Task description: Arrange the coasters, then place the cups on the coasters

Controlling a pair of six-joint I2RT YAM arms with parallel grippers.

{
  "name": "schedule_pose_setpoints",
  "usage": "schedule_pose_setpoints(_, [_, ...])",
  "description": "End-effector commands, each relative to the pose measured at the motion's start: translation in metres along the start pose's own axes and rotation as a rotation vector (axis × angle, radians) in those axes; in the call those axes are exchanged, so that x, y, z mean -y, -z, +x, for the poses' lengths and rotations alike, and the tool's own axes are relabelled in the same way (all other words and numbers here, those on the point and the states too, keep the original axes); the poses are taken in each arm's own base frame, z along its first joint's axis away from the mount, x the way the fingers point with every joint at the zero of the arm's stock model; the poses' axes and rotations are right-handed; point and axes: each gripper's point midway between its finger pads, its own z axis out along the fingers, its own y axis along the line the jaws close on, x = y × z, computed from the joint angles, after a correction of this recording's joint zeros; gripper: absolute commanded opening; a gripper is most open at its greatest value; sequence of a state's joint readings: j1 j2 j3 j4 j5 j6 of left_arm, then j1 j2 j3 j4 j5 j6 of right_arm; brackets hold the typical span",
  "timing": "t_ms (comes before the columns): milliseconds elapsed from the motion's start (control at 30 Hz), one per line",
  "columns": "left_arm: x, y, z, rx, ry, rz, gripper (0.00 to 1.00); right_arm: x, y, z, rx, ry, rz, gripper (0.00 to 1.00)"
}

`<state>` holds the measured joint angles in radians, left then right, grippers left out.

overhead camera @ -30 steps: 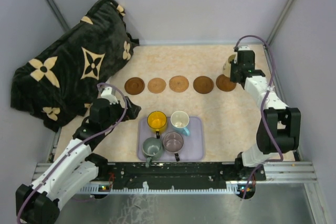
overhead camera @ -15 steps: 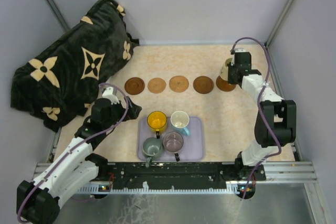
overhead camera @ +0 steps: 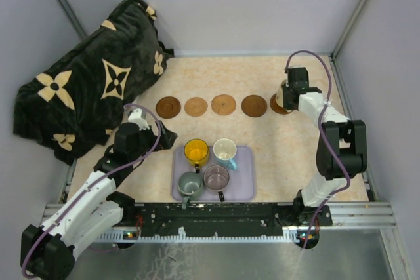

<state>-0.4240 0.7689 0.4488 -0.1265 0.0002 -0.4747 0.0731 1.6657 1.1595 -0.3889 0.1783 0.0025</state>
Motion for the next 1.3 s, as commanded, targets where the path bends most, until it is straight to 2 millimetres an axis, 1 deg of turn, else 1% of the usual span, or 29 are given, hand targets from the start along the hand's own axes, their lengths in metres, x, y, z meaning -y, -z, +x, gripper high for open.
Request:
schedule_pose_setpoints(0, [0.005,-0.001,-0.006,0.023,-0.008,0.019,1.0,-0.001,0.017,-0.051,0.154,-0.004,0.047,0.0])
schedule_pose_setpoints(333, [0.004,-0.001,-0.003,0.017,-0.007,0.017,1.0,-0.011,0.016,-0.051,0.175,-0.043,0.06,0.0])
schedule_pose_setpoints(600, [0.004,0.0,-0.003,0.011,-0.01,0.016,1.0,-0.012,0.012,-0.048,0.195,-0.101,0.069,0.0])
schedule_pose_setpoints(1267, [0.002,-0.001,0.0,0.005,-0.007,0.012,1.0,-0.022,0.004,-0.037,0.172,-0.105,0.025,0.0])
